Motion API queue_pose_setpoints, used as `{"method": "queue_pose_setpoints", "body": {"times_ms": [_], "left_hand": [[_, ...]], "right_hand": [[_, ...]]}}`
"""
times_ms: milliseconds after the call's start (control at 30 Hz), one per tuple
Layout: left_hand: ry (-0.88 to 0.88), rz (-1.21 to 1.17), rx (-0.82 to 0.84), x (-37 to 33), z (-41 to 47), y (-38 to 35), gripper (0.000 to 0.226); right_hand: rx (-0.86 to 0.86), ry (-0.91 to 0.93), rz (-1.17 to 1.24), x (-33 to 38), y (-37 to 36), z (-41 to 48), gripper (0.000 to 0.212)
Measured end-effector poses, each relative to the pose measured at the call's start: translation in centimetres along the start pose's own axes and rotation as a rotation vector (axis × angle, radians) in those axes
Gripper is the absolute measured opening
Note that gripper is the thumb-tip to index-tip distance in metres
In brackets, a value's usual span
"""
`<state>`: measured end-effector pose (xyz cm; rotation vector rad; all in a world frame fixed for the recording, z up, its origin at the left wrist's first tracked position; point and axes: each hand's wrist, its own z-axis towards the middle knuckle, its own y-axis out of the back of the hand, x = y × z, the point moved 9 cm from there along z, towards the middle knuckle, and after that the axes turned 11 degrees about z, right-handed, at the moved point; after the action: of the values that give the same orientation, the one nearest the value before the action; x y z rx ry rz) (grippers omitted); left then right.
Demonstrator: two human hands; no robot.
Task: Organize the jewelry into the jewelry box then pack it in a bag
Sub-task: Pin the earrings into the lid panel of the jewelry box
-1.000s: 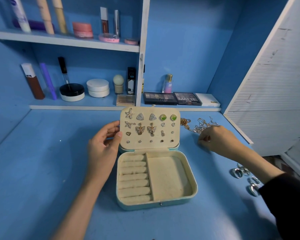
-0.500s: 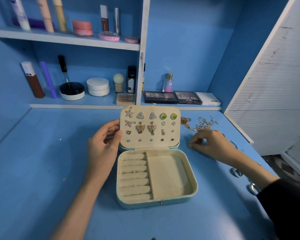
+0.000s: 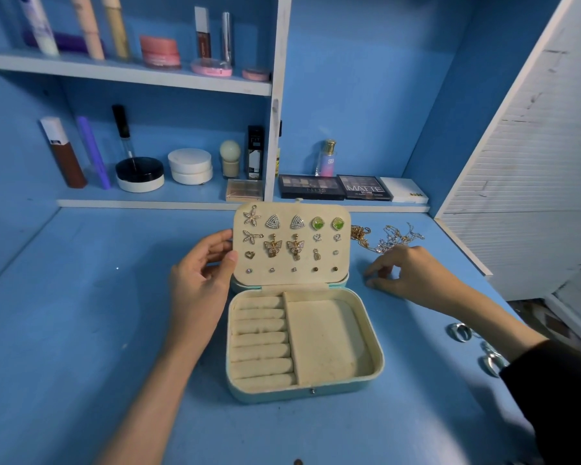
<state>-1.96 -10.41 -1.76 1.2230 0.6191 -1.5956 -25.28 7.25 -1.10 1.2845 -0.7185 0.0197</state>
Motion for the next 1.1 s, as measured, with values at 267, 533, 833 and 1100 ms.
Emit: {"method": "queue_pose_setpoints", "body": {"times_ms": [267,533,833,1100], "left_hand": [[-0.011,0.004,0.008,-0.2,-0.1,0.0,0.039],[0.006,0.010,0.006,-0.1,-0.1,0.1,0.039],[-0.006,0.003,0.008,-0.5,-0.3,0.1,0.038],[-0.091,0.291,-0.173,-2.7,-1.6,1.5,0.025]], "right_hand": [[0.040,-0.003,-0.044,0.6,-0.3,0.5,0.008],[-0.362,0.096,0.307,5.6,5.5,1.8,0.008],[-0.194,0.246,0.344,10.7,3.6,3.7,0.009],[-0.149,0.264,0.300,10.8,3.2,2.9,0.007]]}}
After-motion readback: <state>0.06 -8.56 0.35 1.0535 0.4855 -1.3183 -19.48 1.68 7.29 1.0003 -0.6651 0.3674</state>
